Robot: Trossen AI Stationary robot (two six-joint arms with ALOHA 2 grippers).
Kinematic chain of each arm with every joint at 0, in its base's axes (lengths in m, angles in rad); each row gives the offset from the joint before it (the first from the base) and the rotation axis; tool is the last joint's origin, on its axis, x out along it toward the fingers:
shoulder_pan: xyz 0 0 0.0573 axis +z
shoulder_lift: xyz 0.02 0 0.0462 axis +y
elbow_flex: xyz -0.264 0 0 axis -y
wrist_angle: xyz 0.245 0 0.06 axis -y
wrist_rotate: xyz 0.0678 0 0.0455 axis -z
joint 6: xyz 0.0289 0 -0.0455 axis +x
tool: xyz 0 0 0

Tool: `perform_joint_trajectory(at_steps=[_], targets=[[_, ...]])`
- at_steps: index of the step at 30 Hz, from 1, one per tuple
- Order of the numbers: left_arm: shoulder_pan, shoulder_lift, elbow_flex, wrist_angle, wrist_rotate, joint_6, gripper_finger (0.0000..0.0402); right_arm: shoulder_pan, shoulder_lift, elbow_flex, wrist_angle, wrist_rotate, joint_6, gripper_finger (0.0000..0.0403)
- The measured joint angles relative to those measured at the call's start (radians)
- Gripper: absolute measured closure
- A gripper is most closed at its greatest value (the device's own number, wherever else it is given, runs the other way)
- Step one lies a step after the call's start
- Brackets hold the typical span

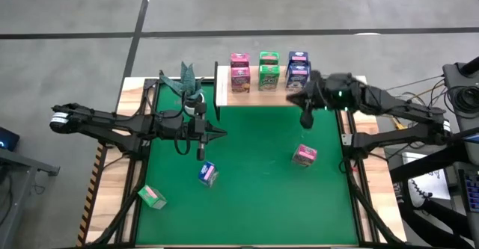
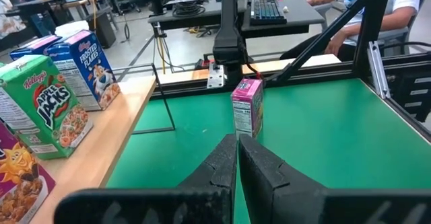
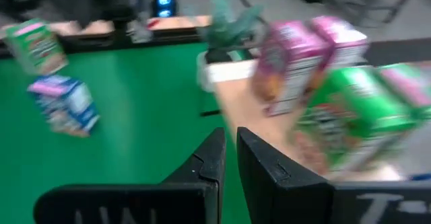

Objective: Stack cereal on shelf
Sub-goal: Put the violet cereal box aligned with the other violet cereal boxes on the shelf

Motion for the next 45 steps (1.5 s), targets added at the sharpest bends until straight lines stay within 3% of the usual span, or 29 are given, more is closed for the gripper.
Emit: perform_joint_trajectory(at_steps=[11,23,29,39,45], targets=[[-0.001,0.000,0.000,0.001,0.000,-0.073,0.0402,0.210,0.048,-0.241,0.334,0.000,0.047,0.0375],[-0.036,0.000,0.000,-0.067,0.003,-0.207,0.0402,0.290,0.269,-0.177,0.384,0.000,0.043,0.0375],[-0.071,0.000,0.000,-0.067,0.003,-0.202,0.0402,0.333,0.348,-0.055,0.151,0.000,0.107,0.0375],[-0.072,0.000,0.000,-0.067,0.002,-0.199,0.0402,0.420,0.402,0.119,-0.558,-0.004,0.426,0.0375],[-0.072,0.000,0.000,-0.065,-0.001,-0.182,0.0402,0.468,0.326,0.069,-0.621,-0.003,0.549,0.0374]])
